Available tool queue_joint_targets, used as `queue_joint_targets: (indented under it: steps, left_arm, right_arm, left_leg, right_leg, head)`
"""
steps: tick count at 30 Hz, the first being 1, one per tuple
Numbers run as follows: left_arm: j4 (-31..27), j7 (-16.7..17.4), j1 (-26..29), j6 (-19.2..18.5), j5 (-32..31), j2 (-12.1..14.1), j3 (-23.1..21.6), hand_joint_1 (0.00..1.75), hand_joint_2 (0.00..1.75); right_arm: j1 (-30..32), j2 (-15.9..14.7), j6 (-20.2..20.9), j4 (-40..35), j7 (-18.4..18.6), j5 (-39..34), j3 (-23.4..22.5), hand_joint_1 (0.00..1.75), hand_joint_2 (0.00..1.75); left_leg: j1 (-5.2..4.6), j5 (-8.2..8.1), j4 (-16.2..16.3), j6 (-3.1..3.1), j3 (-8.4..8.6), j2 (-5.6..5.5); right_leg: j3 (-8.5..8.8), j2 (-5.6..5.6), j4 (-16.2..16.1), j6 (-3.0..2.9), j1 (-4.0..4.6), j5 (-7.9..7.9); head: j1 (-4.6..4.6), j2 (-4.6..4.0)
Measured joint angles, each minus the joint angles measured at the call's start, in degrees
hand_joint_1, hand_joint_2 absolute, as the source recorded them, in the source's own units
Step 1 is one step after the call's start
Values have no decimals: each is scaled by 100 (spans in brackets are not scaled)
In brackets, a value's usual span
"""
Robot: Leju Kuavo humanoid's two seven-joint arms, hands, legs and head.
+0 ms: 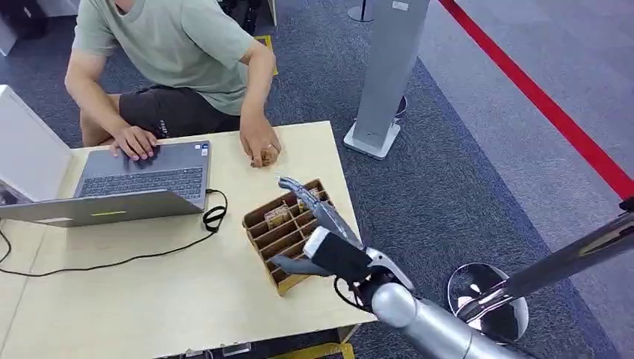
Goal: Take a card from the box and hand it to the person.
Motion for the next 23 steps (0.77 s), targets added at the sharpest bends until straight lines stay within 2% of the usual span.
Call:
queue_joint_targets:
  steps: [6, 9, 14, 23]
  left_arm:
    - [0, -29, -26, 2, 15, 0, 5, 0, 0]
    - [0, -53, -34, 2, 15, 0, 9, 0, 0]
    - [0, -70, -35, 7, 15, 0, 39, 0, 0]
    - [0, -33, -49, 5, 9, 0, 44, 0, 0]
  right_arm:
    - [1062, -147, -99, -390, -346, -149, -370, 0, 175]
    - [1391, -168, -107, -462, -484, -258, -486, 0, 175]
    - [1687, -171, -129, -451, -545, -387, -586, 0, 175]
    - [1819, -131, -164, -274, -486, -171, -597, 0, 175]
  left_leg:
    - [1, -1, -1, -1, 4, -6]
    - [1, -1, -1, -2, 6, -5]
    - [1, -1, -1, -1, 5, -5]
    - [1, -1, -1, -1, 5, -4]
  right_leg:
    - [9, -5, -1, 1, 1, -3]
    - [9, -4, 0, 0, 1, -3]
    - [9, -4, 0, 0, 1, -3]
    - [9, -3, 1, 0, 1, -3]
  head:
    - [0, 0]
    - [-2, 0]
    - [-2, 0]
    - [-2, 0]
